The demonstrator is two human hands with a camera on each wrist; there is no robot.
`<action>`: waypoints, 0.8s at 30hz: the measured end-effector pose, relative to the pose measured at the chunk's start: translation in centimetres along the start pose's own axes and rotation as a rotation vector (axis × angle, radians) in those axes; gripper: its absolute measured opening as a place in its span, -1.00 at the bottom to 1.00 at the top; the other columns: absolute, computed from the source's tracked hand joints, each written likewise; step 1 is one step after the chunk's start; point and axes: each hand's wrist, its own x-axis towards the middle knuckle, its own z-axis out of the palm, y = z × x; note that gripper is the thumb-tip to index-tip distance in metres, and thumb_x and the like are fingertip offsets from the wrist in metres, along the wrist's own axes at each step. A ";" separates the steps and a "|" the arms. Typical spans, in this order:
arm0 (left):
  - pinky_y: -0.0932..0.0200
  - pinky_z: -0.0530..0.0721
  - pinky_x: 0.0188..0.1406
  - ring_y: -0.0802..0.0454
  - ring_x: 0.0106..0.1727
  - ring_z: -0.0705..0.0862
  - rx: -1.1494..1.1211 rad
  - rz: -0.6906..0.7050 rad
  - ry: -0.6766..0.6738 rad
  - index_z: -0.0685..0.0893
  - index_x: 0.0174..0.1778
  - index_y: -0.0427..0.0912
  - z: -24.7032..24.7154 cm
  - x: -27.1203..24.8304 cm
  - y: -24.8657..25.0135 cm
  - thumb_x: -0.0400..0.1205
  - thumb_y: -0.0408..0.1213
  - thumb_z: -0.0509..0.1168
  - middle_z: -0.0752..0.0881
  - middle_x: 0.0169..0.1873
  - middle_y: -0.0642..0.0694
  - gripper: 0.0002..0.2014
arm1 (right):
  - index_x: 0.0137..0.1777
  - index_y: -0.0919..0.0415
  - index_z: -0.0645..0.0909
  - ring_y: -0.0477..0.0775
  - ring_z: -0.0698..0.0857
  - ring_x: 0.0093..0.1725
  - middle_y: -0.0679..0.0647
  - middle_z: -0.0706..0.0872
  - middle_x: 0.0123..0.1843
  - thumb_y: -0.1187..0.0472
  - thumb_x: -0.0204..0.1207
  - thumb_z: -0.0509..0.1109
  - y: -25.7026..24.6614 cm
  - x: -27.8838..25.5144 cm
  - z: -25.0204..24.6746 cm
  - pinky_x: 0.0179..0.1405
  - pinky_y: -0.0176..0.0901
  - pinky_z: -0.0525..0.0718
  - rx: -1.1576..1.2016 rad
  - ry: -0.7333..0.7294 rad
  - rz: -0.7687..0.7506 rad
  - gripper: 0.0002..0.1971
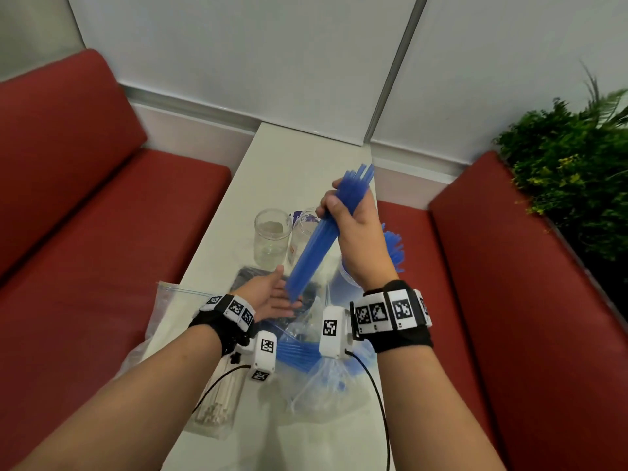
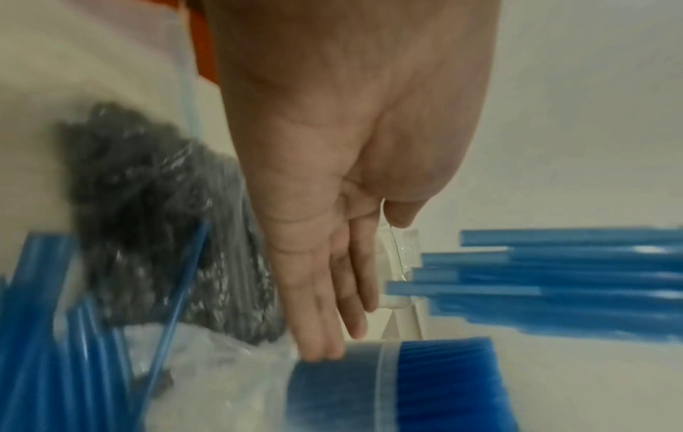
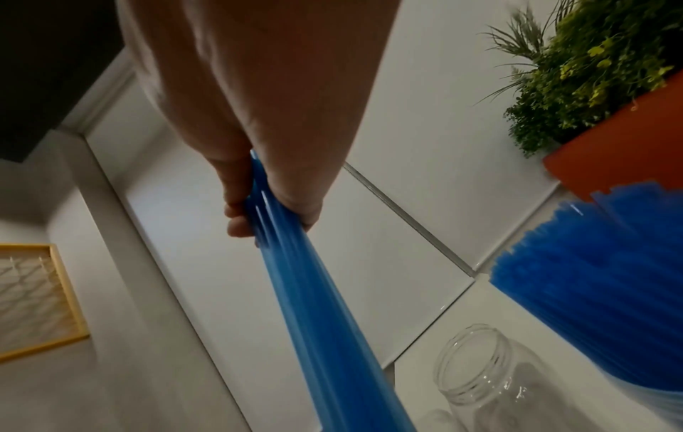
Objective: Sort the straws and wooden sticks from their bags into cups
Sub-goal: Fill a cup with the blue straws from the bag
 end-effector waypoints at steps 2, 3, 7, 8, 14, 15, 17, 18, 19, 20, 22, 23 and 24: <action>-0.22 0.79 0.04 -0.39 0.16 0.75 -0.271 -0.055 -0.138 0.66 0.18 -0.57 1.0 -0.6 0.4 0.75 0.08 0.10 0.72 0.13 -0.51 -0.35 | 0.23 0.01 0.53 -0.01 0.67 -0.10 -0.07 0.66 -0.14 0.30 0.74 0.28 -0.3 -0.2 0.4 0.06 -0.21 0.68 0.013 0.017 -0.026 -0.81; -0.23 0.80 -0.01 -0.40 0.11 0.76 -0.384 -0.070 -0.184 0.67 0.12 -0.61 1.6 -1.0 0.8 0.75 0.02 0.12 0.72 0.10 -0.53 -0.38 | 0.25 0.02 0.52 0.00 0.67 -0.09 -0.06 0.66 -0.13 0.31 0.74 0.28 -0.3 -0.5 0.5 0.08 -0.18 0.68 0.004 0.026 -0.029 -0.80; -0.03 0.84 -0.30 -0.32 -0.16 0.82 -0.495 -0.064 -0.173 0.64 0.05 -0.58 3.3 -2.0 1.6 0.71 -0.33 0.19 0.71 -0.13 -0.43 -0.70 | 0.47 -0.11 0.41 0.02 0.70 -0.09 0.03 0.67 -0.10 0.30 0.74 0.32 -0.2 -1.3 0.5 0.13 -0.15 0.69 0.003 0.074 -0.032 -0.60; -0.01 0.84 -0.31 -0.32 -0.18 0.82 -0.503 -0.066 -0.156 0.63 0.04 -0.57 3.6 -2.0 1.6 0.73 -0.35 0.18 0.71 -0.16 -0.42 -0.72 | 0.51 -0.19 0.38 0.02 0.71 -0.10 0.04 0.68 -0.09 0.28 0.73 0.35 -0.3 -1.4 0.4 0.14 -0.17 0.70 0.010 0.093 -0.031 -0.53; 0.00 0.82 -0.43 -0.32 -0.22 0.82 -0.585 -0.155 -0.155 0.70 -0.20 -0.54 5.1 -1.6 1.1 0.70 -0.32 0.23 0.72 -0.24 -0.38 -0.67 | 0.10 0.05 0.66 -0.02 0.63 -0.26 -0.03 0.64 -0.27 0.16 0.66 0.50 -0.4 -1.7 0.5 -0.09 -0.14 0.64 -0.056 0.152 0.021 -0.91; -0.01 0.83 -0.40 -0.28 -0.23 0.83 -0.569 -0.163 -0.165 0.71 -0.22 -0.53 5.2 -1.6 1.1 0.69 -0.31 0.23 0.73 -0.28 -0.36 -0.67 | 0.02 0.07 0.65 -0.01 0.60 -0.28 -0.02 0.63 -0.29 0.16 0.65 0.52 -0.4 -1.7 0.4 -0.12 -0.15 0.64 -0.060 0.153 0.022 -0.91; -0.03 0.85 -0.23 -0.22 -0.22 0.81 -0.518 -0.184 -0.209 0.71 -0.21 -0.50 5.3 -1.7 1.1 0.67 -0.27 0.23 0.71 -0.25 -0.32 -0.66 | -0.04 0.13 0.63 0.00 0.58 -0.30 0.01 0.62 -0.32 0.15 0.62 0.55 -0.2 -1.7 0.2 -0.18 -0.20 0.63 -0.074 0.153 0.010 -0.86; -0.02 0.83 -0.22 -0.18 -0.24 0.80 -0.495 -0.201 -0.225 0.71 -0.19 -0.46 5.4 -1.7 1.1 0.67 -0.23 0.24 0.69 -0.25 -0.29 -0.67 | -0.04 0.18 0.63 0.01 0.58 -0.31 0.03 0.62 -0.32 0.14 0.61 0.56 -0.1 -1.7 0.2 -0.19 -0.21 0.63 -0.082 0.152 0.004 -0.83; 0.02 0.83 -0.27 -0.13 -0.29 0.78 -0.477 -0.218 -0.235 0.72 -0.17 -0.42 5.5 -1.7 1.2 0.67 -0.20 0.26 0.68 -0.28 -0.25 -0.68 | -0.05 0.23 0.62 0.01 0.59 -0.31 0.05 0.62 -0.33 0.14 0.60 0.57 0.0 -1.7 0.2 -0.20 -0.22 0.63 -0.093 0.150 0.004 -0.80; 0.08 0.83 -0.36 -0.08 -0.35 0.76 -0.463 -0.229 -0.241 0.72 -0.19 -0.39 5.8 -1.7 1.4 0.65 -0.18 0.28 0.67 -0.32 -0.21 -0.69 | -0.06 0.25 0.62 0.01 0.59 -0.32 0.07 0.62 -0.33 0.14 0.59 0.58 0.2 -1.8 0.1 -0.20 -0.21 0.62 -0.103 0.148 0.013 -0.78; 0.21 0.75 -0.56 0.00 -0.48 0.72 -0.430 -0.240 -0.234 0.71 -0.24 -0.35 6.5 -1.8 1.8 0.63 -0.16 0.30 0.66 -0.40 -0.18 -0.70 | -0.11 0.22 0.63 0.02 0.58 -0.33 0.10 0.61 -0.36 0.13 0.58 0.59 0.5 -1.9 0.0 -0.21 -0.17 0.61 -0.101 0.146 0.042 -0.78; 0.24 0.72 -0.61 0.01 -0.52 0.71 -0.415 -0.238 -0.216 0.69 -0.26 -0.34 6.7 -1.7 2.0 0.64 -0.16 0.29 0.66 -0.42 -0.18 -0.69 | -0.15 0.18 0.62 0.03 0.57 -0.34 0.11 0.60 -0.38 0.12 0.57 0.60 0.5 -2.0 0.0 -0.22 -0.15 0.60 -0.094 0.153 0.050 -0.77; 0.25 0.72 -0.61 0.00 -0.51 0.72 -0.409 -0.231 -0.198 0.68 -0.26 -0.36 7.0 -1.6 2.1 0.65 -0.17 0.29 0.66 -0.41 -0.19 -0.69 | -0.18 0.15 0.61 0.03 0.57 -0.35 0.11 0.60 -0.39 0.11 0.57 0.61 0.6 -2.0 -0.1 -0.22 -0.15 0.59 -0.085 0.164 0.057 -0.76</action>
